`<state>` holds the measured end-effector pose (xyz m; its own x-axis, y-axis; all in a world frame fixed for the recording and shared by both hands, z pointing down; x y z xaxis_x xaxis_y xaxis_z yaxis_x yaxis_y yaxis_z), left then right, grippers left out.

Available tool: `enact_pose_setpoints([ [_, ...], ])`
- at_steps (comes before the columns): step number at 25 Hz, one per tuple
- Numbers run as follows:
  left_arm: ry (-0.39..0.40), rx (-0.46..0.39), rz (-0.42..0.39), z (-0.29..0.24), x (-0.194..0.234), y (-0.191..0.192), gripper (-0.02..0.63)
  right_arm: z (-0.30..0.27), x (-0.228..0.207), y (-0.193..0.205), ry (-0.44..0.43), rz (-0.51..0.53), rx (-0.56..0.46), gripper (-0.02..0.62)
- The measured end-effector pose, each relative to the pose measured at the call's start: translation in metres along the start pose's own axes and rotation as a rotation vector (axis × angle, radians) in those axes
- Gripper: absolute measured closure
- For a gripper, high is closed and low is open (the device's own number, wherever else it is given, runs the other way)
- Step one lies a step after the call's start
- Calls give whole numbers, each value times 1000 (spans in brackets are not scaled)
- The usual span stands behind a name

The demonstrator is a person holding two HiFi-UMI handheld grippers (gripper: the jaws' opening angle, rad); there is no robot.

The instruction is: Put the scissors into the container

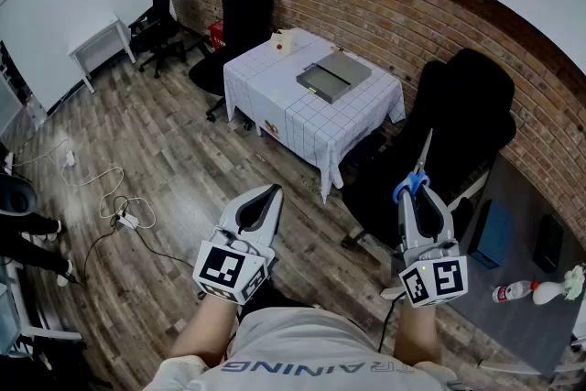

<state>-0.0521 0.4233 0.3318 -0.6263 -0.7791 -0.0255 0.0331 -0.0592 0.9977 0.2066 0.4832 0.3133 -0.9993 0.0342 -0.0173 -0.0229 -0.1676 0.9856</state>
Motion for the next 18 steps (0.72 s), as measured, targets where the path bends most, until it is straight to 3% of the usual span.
enact_pose_setpoints([
  [18,-11,67,28,-14,23,23,607,-27,-5,22,-1,-12,55,493],
])
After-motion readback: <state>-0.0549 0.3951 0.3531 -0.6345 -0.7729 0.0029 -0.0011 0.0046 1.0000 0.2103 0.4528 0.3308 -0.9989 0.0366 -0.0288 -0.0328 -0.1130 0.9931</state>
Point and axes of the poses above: the fingertips, and each gripper's own axes: z backward along the fingers, x to its left, y out of its underside, the point moved 4 cm from there along z, backward along the fingers, and after that the axes turned 10 degrees about y, right-handed, at the moved point
